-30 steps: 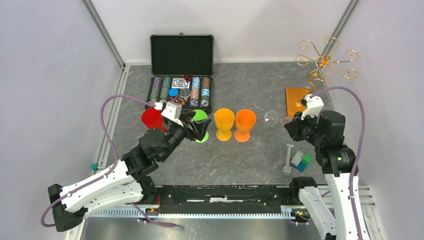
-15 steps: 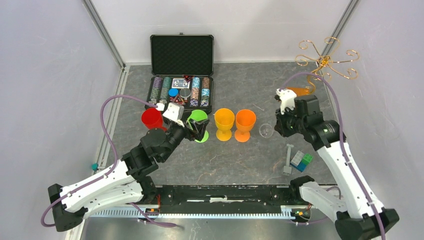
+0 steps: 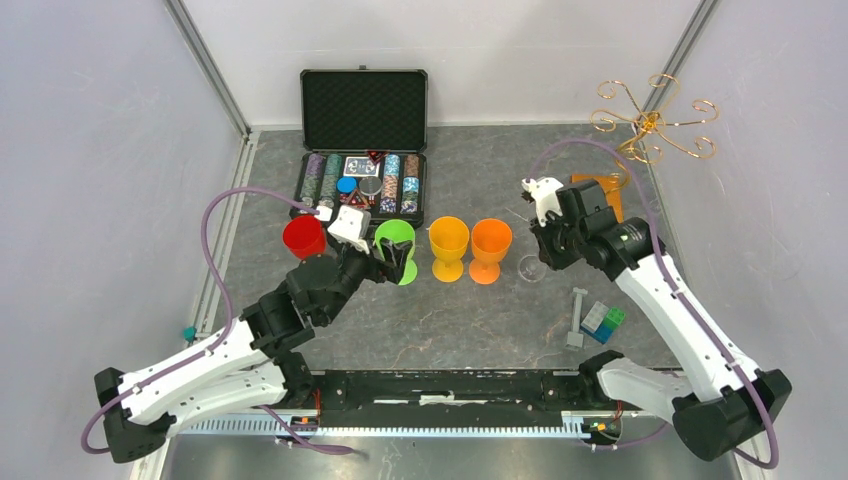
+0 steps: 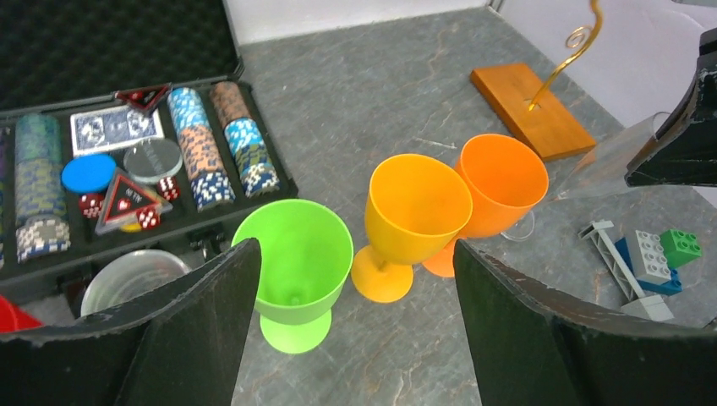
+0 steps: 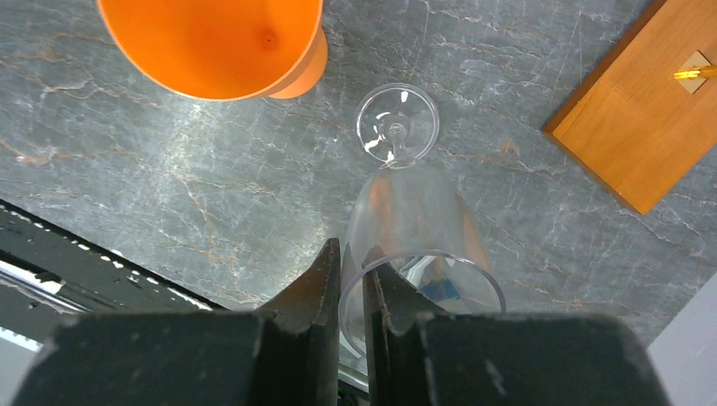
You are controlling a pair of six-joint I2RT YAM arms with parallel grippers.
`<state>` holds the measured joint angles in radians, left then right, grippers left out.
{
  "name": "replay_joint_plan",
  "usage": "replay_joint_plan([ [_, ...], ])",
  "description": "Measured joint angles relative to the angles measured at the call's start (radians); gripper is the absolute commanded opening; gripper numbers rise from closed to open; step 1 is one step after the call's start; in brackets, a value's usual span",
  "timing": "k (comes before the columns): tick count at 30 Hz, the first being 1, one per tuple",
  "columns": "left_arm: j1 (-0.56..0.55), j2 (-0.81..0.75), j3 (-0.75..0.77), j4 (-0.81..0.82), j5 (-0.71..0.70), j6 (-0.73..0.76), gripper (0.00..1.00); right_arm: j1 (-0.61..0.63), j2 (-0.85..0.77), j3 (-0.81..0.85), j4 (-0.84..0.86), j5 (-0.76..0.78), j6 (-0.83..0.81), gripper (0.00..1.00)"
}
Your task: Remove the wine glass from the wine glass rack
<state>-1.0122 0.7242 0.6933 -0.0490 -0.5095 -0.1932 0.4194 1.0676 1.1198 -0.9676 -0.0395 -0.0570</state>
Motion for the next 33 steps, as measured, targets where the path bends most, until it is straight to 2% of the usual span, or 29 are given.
replay_joint_plan([
  [2, 0.0, 0.006, 0.028, -0.059, -0.021, -0.032, 0.87, 0.005, 0.022, 0.003, 0.0, 0.018, -0.001, 0.02],
  [8, 0.0, 0.017, 0.174, -0.278, -0.075, -0.156, 0.89, 0.006, 0.073, 0.021, 0.013, 0.045, -0.002, 0.22],
  [12, 0.0, 0.005, 0.259, -0.405, -0.076, -0.198, 0.94, 0.006, 0.093, 0.024, 0.033, 0.045, -0.008, 0.33],
  [17, 0.0, -0.043, 0.296, -0.528, -0.086, -0.222, 1.0, 0.006, 0.106, 0.036, 0.038, 0.044, -0.019, 0.46],
  [27, 0.0, -0.088, 0.478, -0.815, -0.172, -0.31, 1.0, 0.006, 0.103, 0.236, 0.049, 0.084, -0.023, 0.56],
  [31, 0.0, -0.103, 0.533, -0.94, -0.196, -0.364, 1.0, 0.008, 0.046, 0.248, 0.082, 0.134, -0.018, 0.61],
  [33, 0.0, -0.122, 0.541, -0.995, -0.198, -0.389, 1.0, 0.009, -0.043, 0.202, 0.155, 0.178, -0.007, 0.64],
])
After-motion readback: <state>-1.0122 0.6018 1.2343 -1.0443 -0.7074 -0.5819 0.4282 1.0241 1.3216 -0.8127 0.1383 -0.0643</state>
